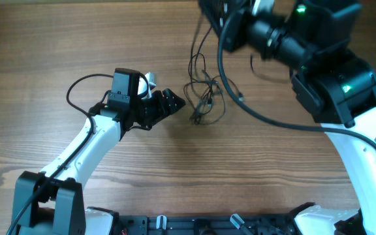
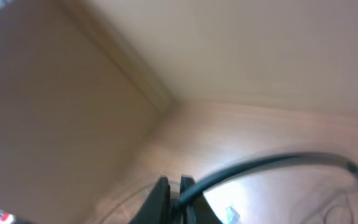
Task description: Untangle cables
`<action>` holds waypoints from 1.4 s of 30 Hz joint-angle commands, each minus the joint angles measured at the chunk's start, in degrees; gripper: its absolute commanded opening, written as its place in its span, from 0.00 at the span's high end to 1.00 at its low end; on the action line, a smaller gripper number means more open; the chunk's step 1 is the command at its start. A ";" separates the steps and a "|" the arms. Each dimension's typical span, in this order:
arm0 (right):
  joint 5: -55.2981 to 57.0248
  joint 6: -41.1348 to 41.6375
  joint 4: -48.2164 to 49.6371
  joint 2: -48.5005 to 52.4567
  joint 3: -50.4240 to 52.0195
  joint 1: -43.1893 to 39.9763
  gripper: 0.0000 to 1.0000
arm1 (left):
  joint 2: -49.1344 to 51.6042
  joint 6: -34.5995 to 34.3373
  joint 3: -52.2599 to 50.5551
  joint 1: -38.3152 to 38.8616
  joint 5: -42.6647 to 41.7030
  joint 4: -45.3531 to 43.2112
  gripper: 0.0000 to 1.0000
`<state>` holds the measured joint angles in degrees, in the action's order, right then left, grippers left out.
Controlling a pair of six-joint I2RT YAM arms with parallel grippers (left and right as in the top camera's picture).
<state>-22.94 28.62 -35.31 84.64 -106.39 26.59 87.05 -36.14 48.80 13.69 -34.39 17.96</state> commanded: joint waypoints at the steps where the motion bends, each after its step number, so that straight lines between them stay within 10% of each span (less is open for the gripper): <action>1: 12.96 5.70 -21.16 2.23 0.26 -0.09 0.90 | -1.01 1.44 -0.15 -0.04 0.39 -0.11 0.21; 11: 13.46 5.86 -24.87 5.16 0.33 -0.09 0.90 | -1.01 3.65 -0.15 4.15 0.44 -0.11 0.10; 19: -17.18 1.57 10.67 5.16 0.33 -0.09 0.91 | -1.01 5.92 -0.15 8.46 3.96 -0.13 0.12; 23: -12.39 1.55 21.31 4.70 0.31 -0.39 0.90 | -1.01 5.92 -0.15 8.48 3.93 -0.07 0.12; 32: 15.96 1.11 2.56 4.28 0.31 -11.28 0.92 | -1.01 5.92 -0.15 8.48 7.15 1.62 0.13; 42: -5.66 8.35 3.08 4.07 -3.21 -41.40 0.95 | -1.01 5.95 -0.15 8.48 8.81 4.61 0.13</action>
<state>-16.71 32.23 -32.91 89.30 -106.85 -7.16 86.98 -31.53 48.80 22.04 -26.76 22.20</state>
